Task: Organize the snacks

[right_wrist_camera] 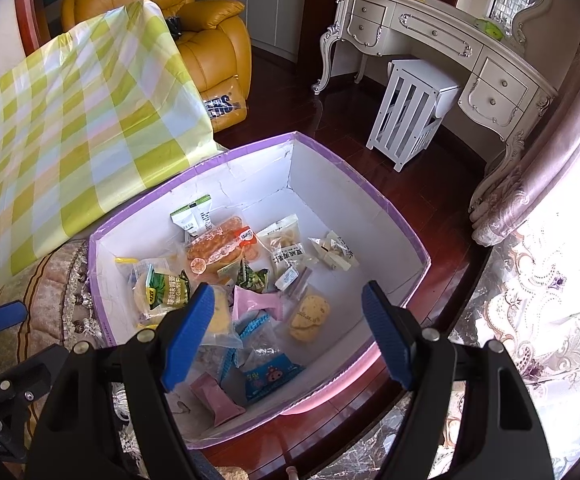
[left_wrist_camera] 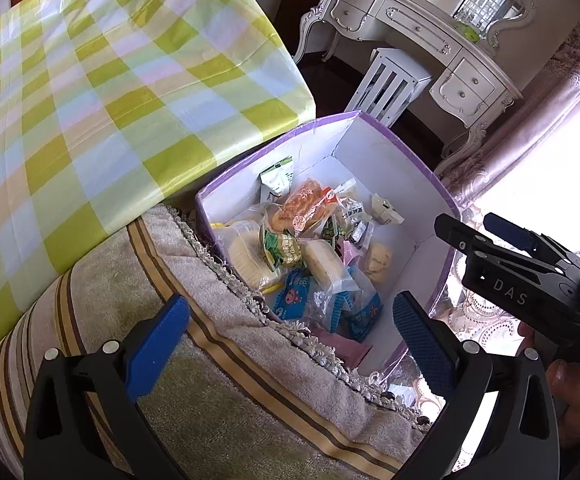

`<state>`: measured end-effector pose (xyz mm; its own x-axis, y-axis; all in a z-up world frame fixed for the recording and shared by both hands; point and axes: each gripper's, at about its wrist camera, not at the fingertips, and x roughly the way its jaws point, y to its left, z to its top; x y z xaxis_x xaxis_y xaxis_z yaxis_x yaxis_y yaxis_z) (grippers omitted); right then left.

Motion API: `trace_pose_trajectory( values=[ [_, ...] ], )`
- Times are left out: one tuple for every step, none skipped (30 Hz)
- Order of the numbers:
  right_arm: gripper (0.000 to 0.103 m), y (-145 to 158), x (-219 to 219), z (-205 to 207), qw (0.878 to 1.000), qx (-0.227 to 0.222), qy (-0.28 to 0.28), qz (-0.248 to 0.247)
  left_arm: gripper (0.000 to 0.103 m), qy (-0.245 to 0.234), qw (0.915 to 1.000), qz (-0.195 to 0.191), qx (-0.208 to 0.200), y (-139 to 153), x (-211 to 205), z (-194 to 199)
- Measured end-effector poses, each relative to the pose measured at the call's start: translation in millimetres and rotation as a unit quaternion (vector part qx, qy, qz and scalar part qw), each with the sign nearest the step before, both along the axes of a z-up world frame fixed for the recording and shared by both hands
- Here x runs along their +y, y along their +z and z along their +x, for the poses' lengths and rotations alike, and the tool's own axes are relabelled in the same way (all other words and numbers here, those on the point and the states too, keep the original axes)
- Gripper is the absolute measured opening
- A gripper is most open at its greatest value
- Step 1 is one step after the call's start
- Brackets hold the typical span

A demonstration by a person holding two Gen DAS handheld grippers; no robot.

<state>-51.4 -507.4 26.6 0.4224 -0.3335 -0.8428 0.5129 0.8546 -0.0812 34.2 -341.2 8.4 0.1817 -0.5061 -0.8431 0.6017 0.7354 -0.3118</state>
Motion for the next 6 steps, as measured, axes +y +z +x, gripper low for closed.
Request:
trace_pose_trajectory(
  values=[
    [0.076, 1.2, 2.1, 0.8, 1.000, -0.003, 0.002, 0.002, 0.099, 0.004, 0.9999, -0.010, 0.003, 3.3, 3.9, 0.7],
    [0.076, 3.1, 5.4, 2.0, 1.000, -0.007, 0.006, 0.004, 0.099, 0.013, 0.9997, -0.021, 0.005, 7.7, 11.4, 2.5],
    [0.077, 5.8, 11.1, 4.4, 1.000, -0.012, 0.014, 0.007, 0.099, 0.026, 0.9994, -0.025, 0.001, 12.9, 20.9, 3.9],
    [0.077, 8.4, 18.8, 8.0, 0.999, -0.017, 0.027, 0.011, 0.099, 0.042, 0.9989, -0.019, -0.009, 17.7, 32.6, 4.9],
    [0.078, 11.2, 28.4, 12.3, 0.999, -0.021, 0.043, 0.015, 0.099, 0.062, 0.9978, -0.010, -0.023, 21.8, 47.8, 6.6],
    [0.078, 14.2, 40.1, 17.0, 0.998, -0.027, 0.060, 0.021, 0.099, 0.083, 0.9959, 0.000, -0.036, 24.7, 65.0, 8.1]
  ],
)
